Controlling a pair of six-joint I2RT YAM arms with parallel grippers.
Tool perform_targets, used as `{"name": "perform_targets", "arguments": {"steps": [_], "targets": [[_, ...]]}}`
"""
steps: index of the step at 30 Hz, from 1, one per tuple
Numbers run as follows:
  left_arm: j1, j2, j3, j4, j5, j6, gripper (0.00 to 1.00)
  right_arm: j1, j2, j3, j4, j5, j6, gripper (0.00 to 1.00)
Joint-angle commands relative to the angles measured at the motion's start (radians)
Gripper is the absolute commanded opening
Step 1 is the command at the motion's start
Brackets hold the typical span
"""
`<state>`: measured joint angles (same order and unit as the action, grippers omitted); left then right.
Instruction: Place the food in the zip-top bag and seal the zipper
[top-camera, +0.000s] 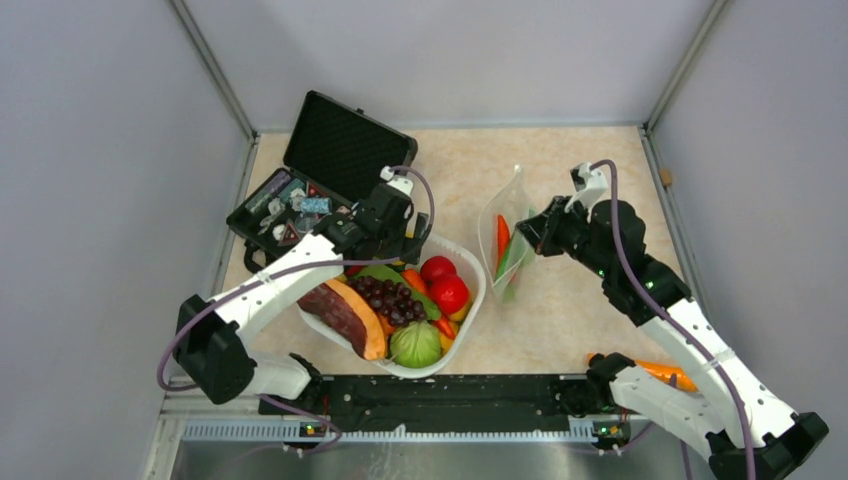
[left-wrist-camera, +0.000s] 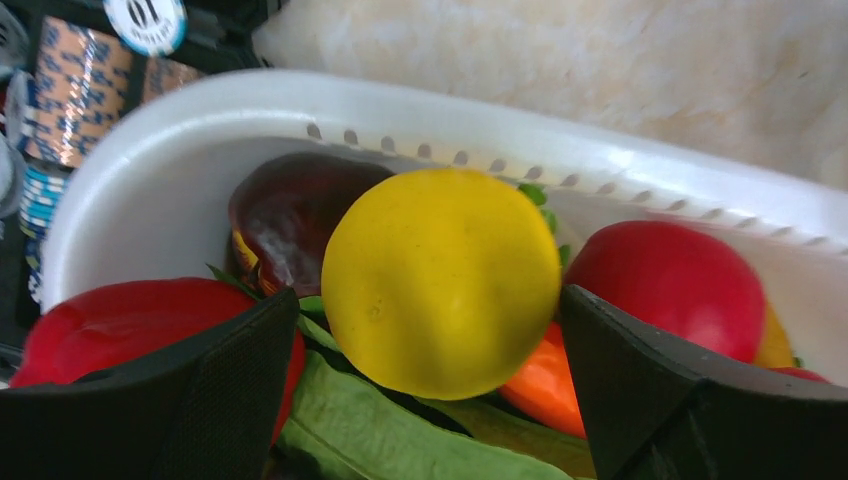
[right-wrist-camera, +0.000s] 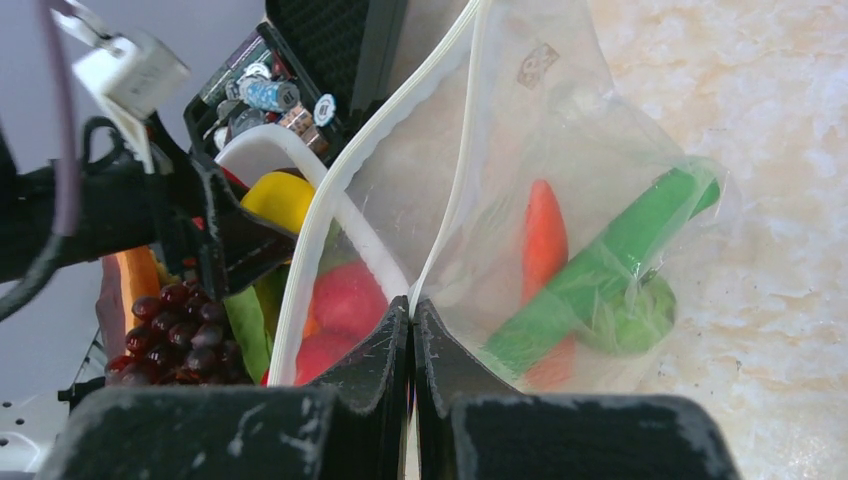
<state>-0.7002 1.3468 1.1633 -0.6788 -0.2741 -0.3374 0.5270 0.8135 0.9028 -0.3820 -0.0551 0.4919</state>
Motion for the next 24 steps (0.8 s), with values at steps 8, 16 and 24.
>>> {"name": "perform_targets", "arguments": {"steps": [8,16,24], "targets": [[0.049,0.011,-0.053,0.043,0.071,-0.002,0.9,-0.007,-0.022,0.001,0.058,-0.003,0.009,0.0],[0.051,-0.007,-0.028,0.041,0.097,-0.012,0.65,-0.007,-0.017,0.001,0.061,-0.001,0.012,0.0],[0.051,-0.09,-0.024,0.075,0.081,-0.018,0.54,-0.006,-0.013,-0.011,0.061,0.0,0.016,0.0]]}}
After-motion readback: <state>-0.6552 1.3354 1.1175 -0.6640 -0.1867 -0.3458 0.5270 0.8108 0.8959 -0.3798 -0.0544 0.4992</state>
